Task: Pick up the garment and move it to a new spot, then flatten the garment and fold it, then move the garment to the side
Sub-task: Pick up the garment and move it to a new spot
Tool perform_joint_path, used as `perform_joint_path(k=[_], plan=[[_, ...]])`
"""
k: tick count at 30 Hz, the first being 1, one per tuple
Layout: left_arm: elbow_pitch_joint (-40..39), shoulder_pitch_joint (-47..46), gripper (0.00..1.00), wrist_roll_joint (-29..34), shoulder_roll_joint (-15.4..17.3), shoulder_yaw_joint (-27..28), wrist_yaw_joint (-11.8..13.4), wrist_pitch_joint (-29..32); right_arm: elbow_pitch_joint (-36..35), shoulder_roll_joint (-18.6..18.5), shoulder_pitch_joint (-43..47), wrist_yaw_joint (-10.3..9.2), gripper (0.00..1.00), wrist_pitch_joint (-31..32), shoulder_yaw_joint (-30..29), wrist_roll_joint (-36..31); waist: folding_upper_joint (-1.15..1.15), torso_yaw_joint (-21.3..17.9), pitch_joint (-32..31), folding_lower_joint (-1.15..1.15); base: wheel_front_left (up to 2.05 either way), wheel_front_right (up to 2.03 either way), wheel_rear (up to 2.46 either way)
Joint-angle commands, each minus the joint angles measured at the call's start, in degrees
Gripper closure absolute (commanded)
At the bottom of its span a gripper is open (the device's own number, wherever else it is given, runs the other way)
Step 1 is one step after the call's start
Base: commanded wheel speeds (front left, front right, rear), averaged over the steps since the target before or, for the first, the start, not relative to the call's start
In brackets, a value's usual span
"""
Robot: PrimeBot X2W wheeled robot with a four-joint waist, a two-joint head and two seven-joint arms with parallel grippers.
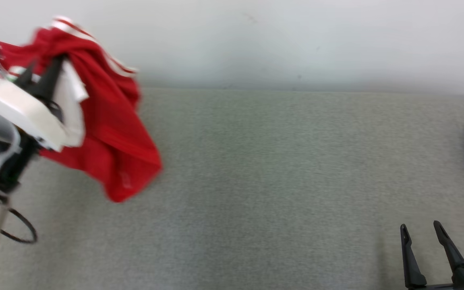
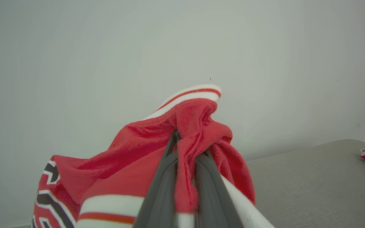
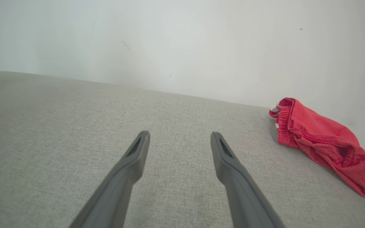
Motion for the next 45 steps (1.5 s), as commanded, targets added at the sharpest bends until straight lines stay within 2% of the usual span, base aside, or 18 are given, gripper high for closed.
perform_joint_path(k=[1, 6, 10, 14, 19, 24, 26, 27, 28, 35, 38, 45], plan=[[-3.05, 2.11, 1.00, -0.50, 0.42, -0.23, 0.78, 1.32, -0.26, 0.09, 0.46, -0.15, 0.00, -0.23, 0.08, 0.29, 0.00, -2.29, -0.88, 0.01, 0.00, 0.00, 0.00], [-17.24, 7.17, 1.00, -0.28, -1.02, -4.53, 4.08, 7.40, -0.51, 0.14, 0.17, -0.15, 0.00, -0.20, 0.72, 1.42, 0.00, -6.01, -0.11, 0.01, 0.00, 0.00, 0.00], [-21.80, 8.92, 1.00, 1.02, -5.12, -10.18, 4.81, 10.06, -0.50, 0.14, -0.71, -0.15, 0.00, -0.20, 1.26, 2.67, 0.00, -9.00, 0.76, 0.01, 0.00, 0.00, 0.00], [-20.86, 8.91, 1.00, 3.49, -10.62, -16.49, 4.14, 10.64, -0.44, 0.13, -1.39, -0.15, 0.00, -0.21, 2.08, 3.40, 0.00, -12.05, 1.79, 0.01, 0.00, 0.00, 0.00], [-16.08, 9.17, 1.00, 5.65, -17.46, -23.19, 2.92, 10.46, -0.34, 0.13, -1.94, -0.15, 0.00, -0.21, 2.85, 4.34, 0.00, -15.45, 2.91, 0.01, 0.00, 0.00, 0.00], [-9.79, 8.58, 0.99, 7.79, -21.48, -26.58, 2.80, 9.27, -0.03, 0.14, -1.97, -0.15, 0.00, -0.21, 3.20, 5.29, 0.00, -17.68, 3.63, 0.01, 0.00, 0.00, 0.00], [-7.66, 8.67, 0.62, 8.53, -22.88, -27.62, 2.90, 8.36, 0.10, 0.14, -1.94, -0.15, 0.00, -0.21, 3.07, 5.51, 0.00, -18.12, 3.73, 0.01, 0.00, 0.00, 0.00], [-6.71, 8.90, 0.50, 8.76, -23.52, -27.89, 2.83, 7.81, 0.13, 0.14, -1.88, -0.15, 0.00, -0.21, 3.02, 5.61, 0.00, -18.22, 3.75, 0.01, 0.00, 0.00, 0.00], [-5.94, 9.02, 0.01, 9.21, -23.88, -28.22, 2.72, 7.24, 0.16, 0.14, -1.79, -0.15, 0.00, -0.21, 2.94, 5.67, 0.00, -18.28, 3.75, 0.01, 0.00, 0.00, 0.00], [-3.70, 11.00, 0.00, 7.88, -27.25, -29.11, 2.51, 3.27, 0.71, 0.14, -1.08, -0.15, 0.00, -0.20, 1.81, 4.79, 0.00, -16.53, 3.05, 0.01, 0.00, 0.00, 0.00], [-4.65, 13.08, 0.00, 6.60, -27.99, -27.75, 3.33, 0.14, 0.86, 0.13, -0.95, -0.15, 0.00, -0.21, 1.58, 4.25, 0.00, -15.53, 2.19, 0.01, 0.00, 0.00, 0.00], [-5.88, 20.10, 0.00, 5.67, -25.45, -23.14, 7.66, -8.93, 0.05, 0.12, 0.38, -0.15, 0.00, -0.21, -0.52, 2.81, 0.00, -12.19, -0.37, 0.01, 0.00, 0.00, 0.00]])
